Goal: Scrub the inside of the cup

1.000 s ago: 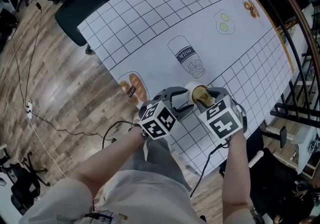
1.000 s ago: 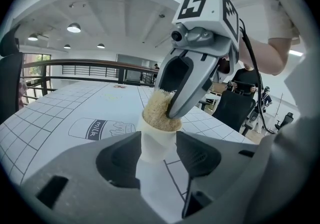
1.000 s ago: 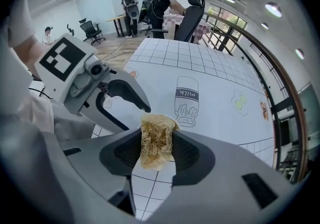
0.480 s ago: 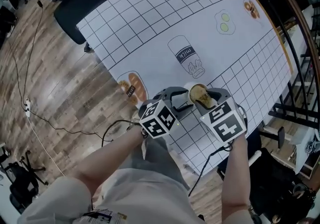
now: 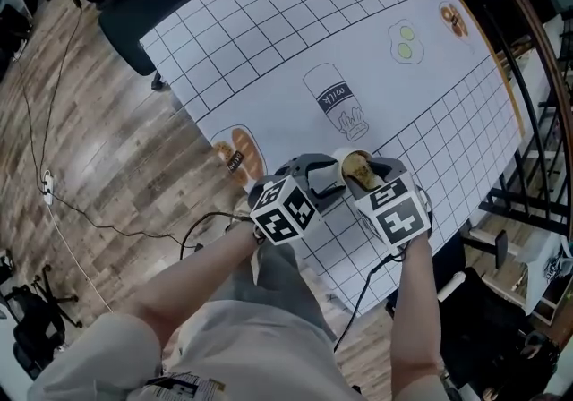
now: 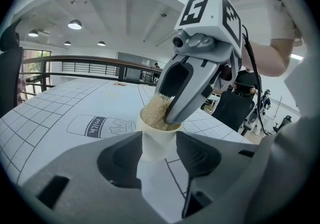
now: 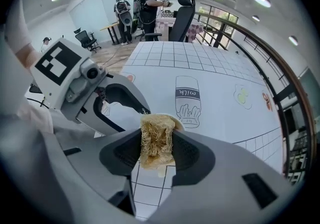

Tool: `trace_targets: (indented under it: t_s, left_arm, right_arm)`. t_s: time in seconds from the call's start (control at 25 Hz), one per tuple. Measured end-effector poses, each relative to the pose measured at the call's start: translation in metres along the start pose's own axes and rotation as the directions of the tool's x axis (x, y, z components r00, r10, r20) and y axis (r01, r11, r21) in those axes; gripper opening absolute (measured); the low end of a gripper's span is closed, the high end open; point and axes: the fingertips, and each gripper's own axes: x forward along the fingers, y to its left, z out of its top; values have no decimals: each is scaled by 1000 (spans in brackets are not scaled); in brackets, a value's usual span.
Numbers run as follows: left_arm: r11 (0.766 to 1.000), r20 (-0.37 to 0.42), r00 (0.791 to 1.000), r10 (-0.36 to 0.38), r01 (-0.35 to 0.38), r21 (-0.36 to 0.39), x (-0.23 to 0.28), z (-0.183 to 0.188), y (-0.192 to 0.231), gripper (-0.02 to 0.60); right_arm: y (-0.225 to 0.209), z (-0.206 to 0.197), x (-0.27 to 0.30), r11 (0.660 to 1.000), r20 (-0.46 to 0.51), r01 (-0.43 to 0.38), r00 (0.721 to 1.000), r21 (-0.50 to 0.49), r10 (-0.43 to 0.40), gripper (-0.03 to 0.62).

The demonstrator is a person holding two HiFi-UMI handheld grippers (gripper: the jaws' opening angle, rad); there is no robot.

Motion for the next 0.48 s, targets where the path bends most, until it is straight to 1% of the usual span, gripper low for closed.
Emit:
trace_targets:
  t_s: [0.16,0.24,0.36,0.48]
  left_arm:
    - [1000,-6,1000,-3,3,7,0,0,-4,207]
    - [1000,-5,1000,-4,4,6,1,1,-5,207]
    - [1000,-7,1000,0,0,5,3,2,-4,207]
    - [1000,-11,1000,2,-2,-4,3,0,-1,207]
  right_arm:
    - [2,2,-20,1000,24,-2,1000,9,1,169]
    - [-1,0,-22,1000,20,16,1000,24,-16,169]
    - [-8,-1,-14,997,12,62,998,40,-62,169]
    - [-7,-1,0,996,25,75,997,50,-77,169]
